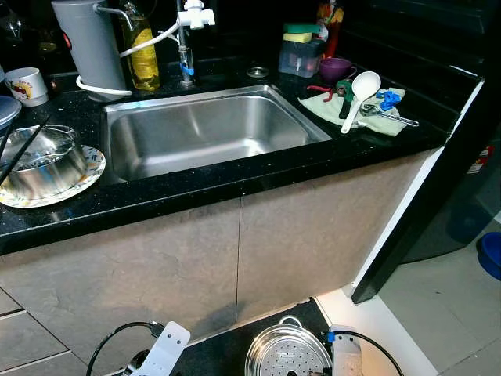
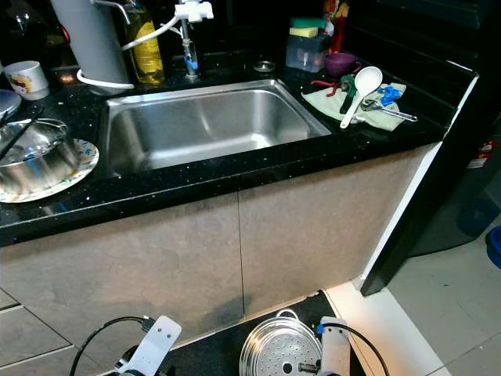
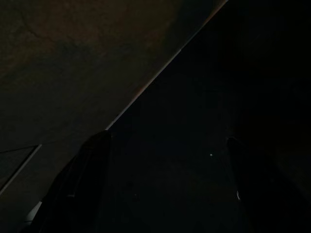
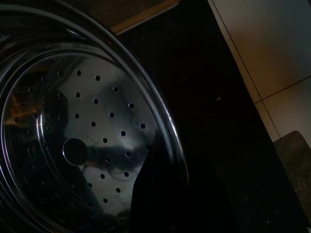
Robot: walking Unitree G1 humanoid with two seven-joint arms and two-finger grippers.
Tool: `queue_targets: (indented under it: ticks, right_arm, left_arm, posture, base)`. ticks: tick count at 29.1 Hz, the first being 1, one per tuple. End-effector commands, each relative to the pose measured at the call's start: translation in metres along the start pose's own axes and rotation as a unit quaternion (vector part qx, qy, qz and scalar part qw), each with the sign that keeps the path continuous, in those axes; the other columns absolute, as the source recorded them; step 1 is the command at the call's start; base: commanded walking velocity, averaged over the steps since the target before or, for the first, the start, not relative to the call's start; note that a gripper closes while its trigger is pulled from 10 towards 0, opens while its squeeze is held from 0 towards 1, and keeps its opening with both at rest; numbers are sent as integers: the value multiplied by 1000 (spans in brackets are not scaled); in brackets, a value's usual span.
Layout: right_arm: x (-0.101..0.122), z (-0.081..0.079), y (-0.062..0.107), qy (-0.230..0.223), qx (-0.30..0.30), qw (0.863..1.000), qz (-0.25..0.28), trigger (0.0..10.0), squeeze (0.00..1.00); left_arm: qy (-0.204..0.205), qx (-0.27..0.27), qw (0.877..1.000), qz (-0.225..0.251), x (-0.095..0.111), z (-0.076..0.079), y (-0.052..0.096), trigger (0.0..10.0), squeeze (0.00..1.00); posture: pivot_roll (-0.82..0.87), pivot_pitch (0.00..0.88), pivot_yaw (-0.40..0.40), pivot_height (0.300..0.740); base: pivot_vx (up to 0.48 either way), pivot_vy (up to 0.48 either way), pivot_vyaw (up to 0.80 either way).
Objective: Kitchen organization
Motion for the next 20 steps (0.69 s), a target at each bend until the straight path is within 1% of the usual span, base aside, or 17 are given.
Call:
queue_targets:
  ticks: [1,9,20]
  right_arm:
    - [-14,2,2,2,-1,1000,-26,10000,0]
    - [-15,2,2,2,0,1000,-27,10000,0]
    - [-15,1,2,5,4,1000,-26,10000,0]
  left_arm:
    - [8,-6,1000,-15,-9,3,3,10000,0]
    - [8,-5,1000,-15,-9,4,3,10000,0]
    - [19,-1,1000,-19,-10,4,3,10000,0]
  posture:
    - [-64,132,-2,740]
    - [-64,133,0,740]
    - [-64,131,1,740]
  base:
    - [0,0,0]
    - [0,0,0]
    - [0,0,0]
Point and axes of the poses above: a point about 5 cm out from each wrist's last joint towards the gripper, its own y axis pointing back from the gripper into the wrist, its own x axis along the axis of the wrist's last joint, z = x × y, the point moved 1 cm from there along -y, pointing out of the wrist towards the gripper, and after that the axes turned 1 degree about -y, right-handed, at the moved point
